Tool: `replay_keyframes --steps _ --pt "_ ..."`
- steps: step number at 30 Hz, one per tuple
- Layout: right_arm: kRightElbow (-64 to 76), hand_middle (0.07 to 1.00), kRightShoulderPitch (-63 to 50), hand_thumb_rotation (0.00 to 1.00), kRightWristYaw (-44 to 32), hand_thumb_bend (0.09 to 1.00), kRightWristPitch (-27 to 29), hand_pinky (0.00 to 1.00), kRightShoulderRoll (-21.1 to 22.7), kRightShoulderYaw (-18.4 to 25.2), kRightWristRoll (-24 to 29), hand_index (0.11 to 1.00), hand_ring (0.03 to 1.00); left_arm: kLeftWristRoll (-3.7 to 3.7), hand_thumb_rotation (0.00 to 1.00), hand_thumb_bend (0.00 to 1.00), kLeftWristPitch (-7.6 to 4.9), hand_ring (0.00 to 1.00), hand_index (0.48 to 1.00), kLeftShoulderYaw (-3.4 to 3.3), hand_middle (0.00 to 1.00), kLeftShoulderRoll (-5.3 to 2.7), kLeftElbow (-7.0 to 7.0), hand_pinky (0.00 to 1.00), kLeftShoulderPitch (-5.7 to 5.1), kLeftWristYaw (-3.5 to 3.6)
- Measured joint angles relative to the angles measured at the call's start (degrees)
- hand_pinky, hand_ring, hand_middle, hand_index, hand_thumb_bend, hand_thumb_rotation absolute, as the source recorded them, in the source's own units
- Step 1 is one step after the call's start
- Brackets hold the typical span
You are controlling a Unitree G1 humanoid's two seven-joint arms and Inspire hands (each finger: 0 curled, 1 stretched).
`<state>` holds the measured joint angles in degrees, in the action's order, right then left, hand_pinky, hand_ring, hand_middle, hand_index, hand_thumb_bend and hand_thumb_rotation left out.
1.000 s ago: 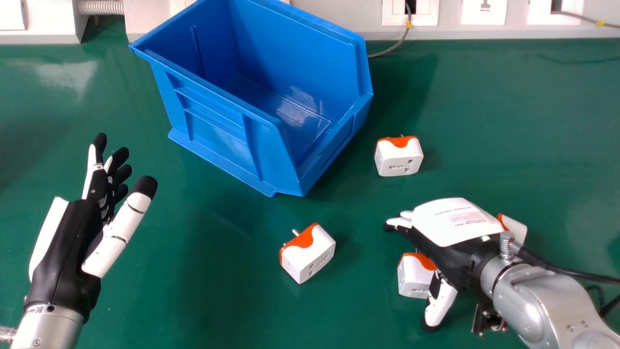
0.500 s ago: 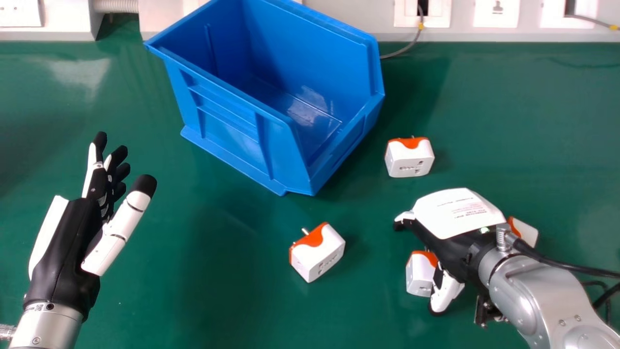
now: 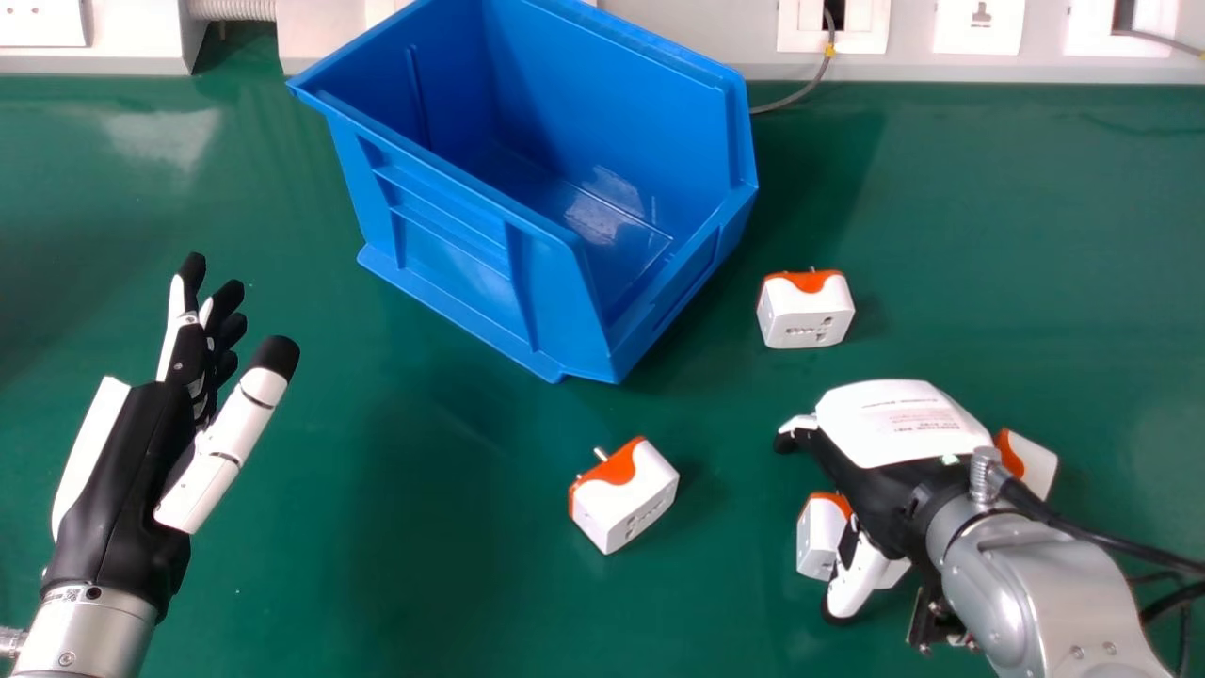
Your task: Pick all objects and put in blue box
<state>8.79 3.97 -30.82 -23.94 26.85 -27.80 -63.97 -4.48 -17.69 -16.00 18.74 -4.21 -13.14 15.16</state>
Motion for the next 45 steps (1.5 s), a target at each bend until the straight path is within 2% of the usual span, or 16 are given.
replay_keyframes --steps 10,15,29,39,45 --pt "1.36 0.858 -3.48 0.01 4.12 0.514 -1.67 0.72 -1.68 0.56 -0.35 0.834 0.851 0.22 0.83 0.54 -0.31 1.0 0.996 -0.02 1.0 0.16 -0.29 1.0 0.03 -0.19" --pt "1.83 0.86 -4.85 0.0 5.35 0.481 -3.03 0.7 -2.35 1.32 -0.38 0.833 0.84 0.29 0.83 0.54 -0.27 1.0 0.997 -0.02 1.0 0.18 0.55 1.0 -0.05 -0.3" --pt "6.39 0.854 -10.14 0.02 5.74 0.408 -9.66 0.73 -6.17 3.61 -3.65 0.828 0.835 0.62 0.84 0.53 -0.31 1.0 0.995 -0.03 1.0 0.27 0.21 1.0 -0.05 -0.43" --pt "10.45 0.847 -15.35 0.01 6.94 0.554 -11.57 0.71 -7.92 5.71 -4.05 0.83 0.825 0.63 0.84 0.54 -0.39 1.0 0.998 -0.03 1.0 0.35 0.0 1.0 0.08 -0.42" --pt "10.5 0.847 -15.67 0.0 7.22 0.578 -11.38 0.71 -8.01 5.91 -4.12 0.829 0.823 0.6 0.84 0.55 -0.42 1.0 0.998 -0.05 1.0 0.35 -0.71 1.0 0.12 -0.4"
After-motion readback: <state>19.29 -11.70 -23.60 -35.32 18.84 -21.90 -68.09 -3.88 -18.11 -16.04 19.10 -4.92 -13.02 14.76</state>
